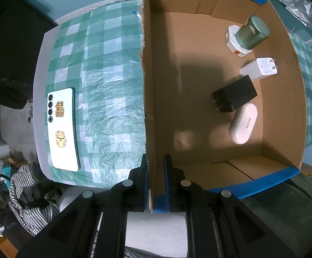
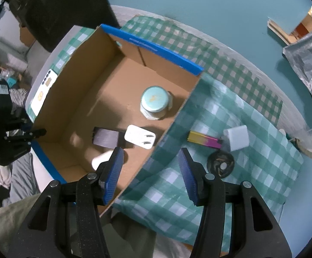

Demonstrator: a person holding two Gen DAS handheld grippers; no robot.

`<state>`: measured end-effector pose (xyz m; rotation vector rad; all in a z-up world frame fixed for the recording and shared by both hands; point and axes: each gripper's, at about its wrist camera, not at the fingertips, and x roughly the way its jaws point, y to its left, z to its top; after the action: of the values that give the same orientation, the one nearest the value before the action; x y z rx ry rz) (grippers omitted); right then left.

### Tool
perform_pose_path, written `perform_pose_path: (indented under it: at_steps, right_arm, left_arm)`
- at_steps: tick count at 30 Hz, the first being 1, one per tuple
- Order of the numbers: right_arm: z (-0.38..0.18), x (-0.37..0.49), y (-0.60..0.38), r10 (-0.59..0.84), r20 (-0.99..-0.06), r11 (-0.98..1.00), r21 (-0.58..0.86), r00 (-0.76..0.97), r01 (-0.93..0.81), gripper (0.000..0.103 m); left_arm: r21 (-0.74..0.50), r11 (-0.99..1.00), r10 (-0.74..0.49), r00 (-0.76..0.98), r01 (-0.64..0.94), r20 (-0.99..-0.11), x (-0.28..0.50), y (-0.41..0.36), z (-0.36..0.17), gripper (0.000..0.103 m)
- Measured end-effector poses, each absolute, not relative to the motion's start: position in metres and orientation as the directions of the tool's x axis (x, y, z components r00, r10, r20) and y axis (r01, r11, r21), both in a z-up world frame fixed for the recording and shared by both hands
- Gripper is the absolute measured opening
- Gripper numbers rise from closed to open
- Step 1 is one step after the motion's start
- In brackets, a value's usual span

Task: Organize rigid objects
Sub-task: 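Open the right gripper to release the earbud case in the box, then move the right gripper back over the black desk fan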

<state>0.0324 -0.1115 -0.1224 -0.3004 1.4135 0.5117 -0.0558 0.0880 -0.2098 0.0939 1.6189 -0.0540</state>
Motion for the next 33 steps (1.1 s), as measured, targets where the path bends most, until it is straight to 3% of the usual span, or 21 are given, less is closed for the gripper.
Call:
perform_pose_path:
  at_steps: [18, 22, 33]
  right_arm:
    - [-0.124, 0.037, -0.163, 0.128, -0.988, 0.910, 0.081, 0.090, -0.406, 0.054]
    - [-0.128, 0.039, -0.176, 0.107, -0.990, 0.925, 0.064, 0.096, -0.374, 0.063]
    - [-0.170, 0.063, -0.228, 0.022, -0.999, 0.969, 0.009, 0.050, -0.245, 0.071]
  left_arm:
    - [0.032, 0.995, 0.036, -0.039, 0.090, -0.999, -0.057, 0.088, -0.207, 0.010]
    - [0.033, 0.996, 0.037, -0.039, 0.085, -0.999, -0.057, 0.088, -0.206, 0.010]
    - [0.036, 0.996, 0.040, -0.038, 0.082, -0.998, -0.057, 0.088, -0.206, 0.010]
